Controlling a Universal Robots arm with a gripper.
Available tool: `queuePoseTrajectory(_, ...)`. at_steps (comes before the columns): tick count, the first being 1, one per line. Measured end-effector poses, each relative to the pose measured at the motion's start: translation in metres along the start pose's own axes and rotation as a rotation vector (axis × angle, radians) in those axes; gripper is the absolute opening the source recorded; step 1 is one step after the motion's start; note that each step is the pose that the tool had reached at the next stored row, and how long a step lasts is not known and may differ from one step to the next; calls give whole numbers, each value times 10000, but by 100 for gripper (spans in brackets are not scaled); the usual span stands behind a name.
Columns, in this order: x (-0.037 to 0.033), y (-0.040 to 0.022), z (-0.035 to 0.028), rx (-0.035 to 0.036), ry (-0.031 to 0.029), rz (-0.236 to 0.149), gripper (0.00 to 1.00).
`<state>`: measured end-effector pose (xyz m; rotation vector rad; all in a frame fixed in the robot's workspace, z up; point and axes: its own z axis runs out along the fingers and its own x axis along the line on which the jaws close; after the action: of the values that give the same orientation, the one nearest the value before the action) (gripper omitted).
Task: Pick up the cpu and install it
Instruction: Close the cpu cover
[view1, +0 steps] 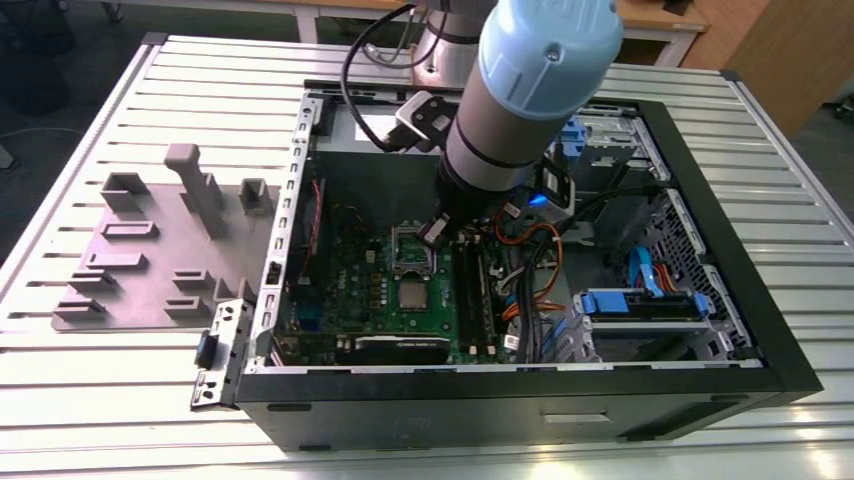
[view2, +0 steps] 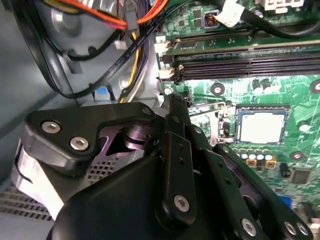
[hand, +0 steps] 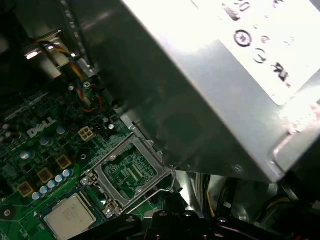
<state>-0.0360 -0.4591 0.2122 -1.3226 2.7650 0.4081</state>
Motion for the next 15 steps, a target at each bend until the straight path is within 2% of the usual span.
queuePoseTrajectory(3, 1, -1, 6, -82, 115, -507, 11)
queuePoseTrajectory(5, 2, -2, 7, -117, 161, -736, 11)
queuePoseTrajectory(15, 1, -2, 8, -128, 150, -749, 11)
